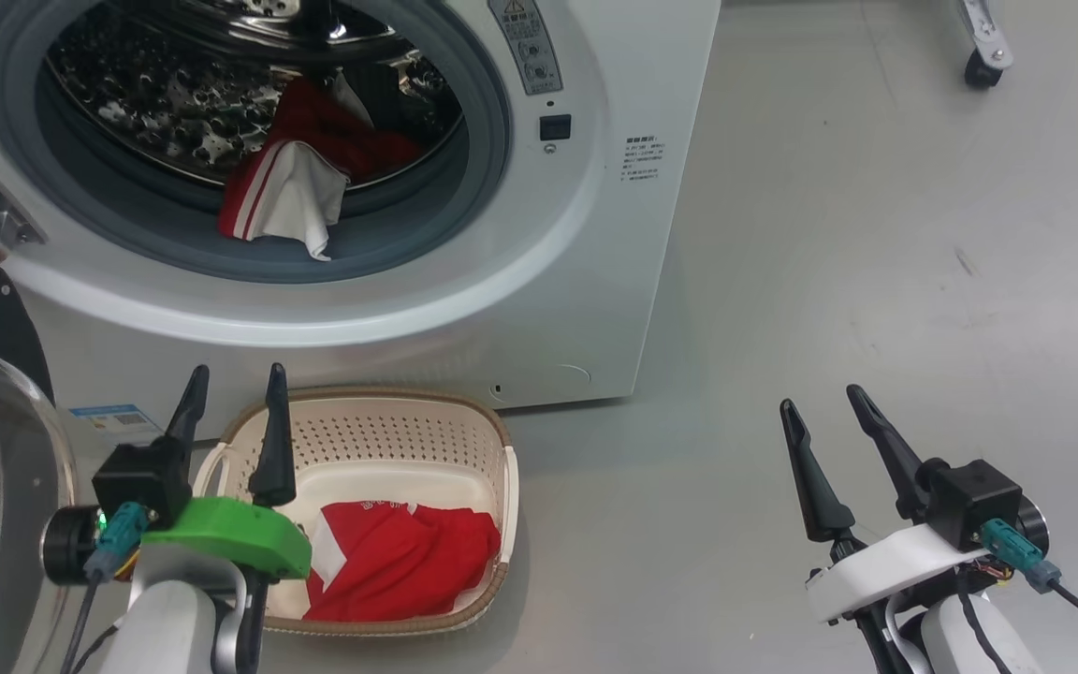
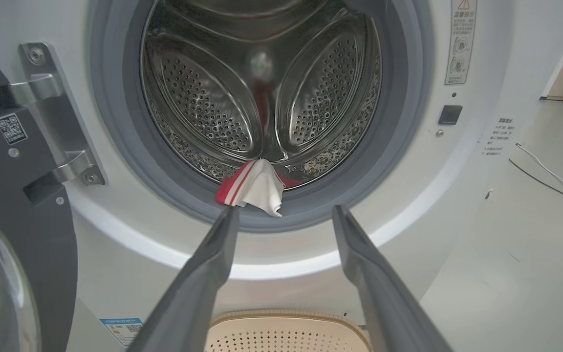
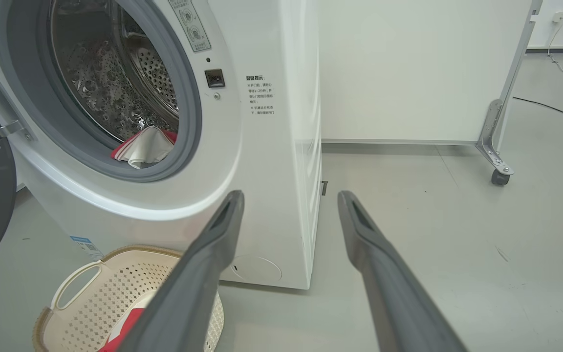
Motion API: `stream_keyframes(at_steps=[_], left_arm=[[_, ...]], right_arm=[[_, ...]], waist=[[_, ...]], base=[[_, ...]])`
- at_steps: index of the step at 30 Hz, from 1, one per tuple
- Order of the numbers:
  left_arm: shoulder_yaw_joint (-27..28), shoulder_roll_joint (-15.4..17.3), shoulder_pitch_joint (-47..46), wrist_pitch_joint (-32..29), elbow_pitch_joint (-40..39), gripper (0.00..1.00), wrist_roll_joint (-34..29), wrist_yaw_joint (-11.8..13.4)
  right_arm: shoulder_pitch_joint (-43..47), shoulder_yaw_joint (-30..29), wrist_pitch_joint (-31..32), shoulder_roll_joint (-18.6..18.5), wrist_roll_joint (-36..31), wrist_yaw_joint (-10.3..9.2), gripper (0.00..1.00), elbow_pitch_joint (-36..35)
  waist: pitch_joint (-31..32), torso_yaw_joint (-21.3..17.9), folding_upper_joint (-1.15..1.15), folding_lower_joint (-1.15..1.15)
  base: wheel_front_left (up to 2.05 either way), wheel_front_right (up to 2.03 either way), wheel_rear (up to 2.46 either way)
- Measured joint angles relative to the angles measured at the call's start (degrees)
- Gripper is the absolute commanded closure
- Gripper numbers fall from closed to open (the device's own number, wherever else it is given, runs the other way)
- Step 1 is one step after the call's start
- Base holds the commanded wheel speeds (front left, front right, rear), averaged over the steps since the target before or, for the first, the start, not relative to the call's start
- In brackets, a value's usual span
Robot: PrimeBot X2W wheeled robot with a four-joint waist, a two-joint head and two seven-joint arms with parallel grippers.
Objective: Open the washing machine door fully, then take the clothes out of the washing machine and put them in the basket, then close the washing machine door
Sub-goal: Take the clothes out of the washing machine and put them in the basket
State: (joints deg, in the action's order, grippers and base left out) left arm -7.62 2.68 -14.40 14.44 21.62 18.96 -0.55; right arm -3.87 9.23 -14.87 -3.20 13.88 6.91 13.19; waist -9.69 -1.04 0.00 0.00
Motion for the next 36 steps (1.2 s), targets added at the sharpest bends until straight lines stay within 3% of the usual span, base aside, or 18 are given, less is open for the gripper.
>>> stream_keyframes(at_steps=[18, 36], left_arm=[[-2.2, 0.0, 13.6, 0.0, -5.2, 0.0, -0.6, 2.4], [-3.6, 0.1, 18.6, -2.1, -11.4, 0.0, -0.9, 3.4]], right_arm=[[7.0, -0.2, 0.0, 0.4, 0.0, -1.22, 0.0, -0.2], [8.4, 0.5, 0.0, 0.6, -0.1, -1.53, 0.0, -1.8]], waist=[[8.6, 1.4, 0.0, 0.0], [9.3, 2.3, 0.0, 0.0]], base=[[0.0, 0.0, 0.0], [0.0, 0.0, 0.0]])
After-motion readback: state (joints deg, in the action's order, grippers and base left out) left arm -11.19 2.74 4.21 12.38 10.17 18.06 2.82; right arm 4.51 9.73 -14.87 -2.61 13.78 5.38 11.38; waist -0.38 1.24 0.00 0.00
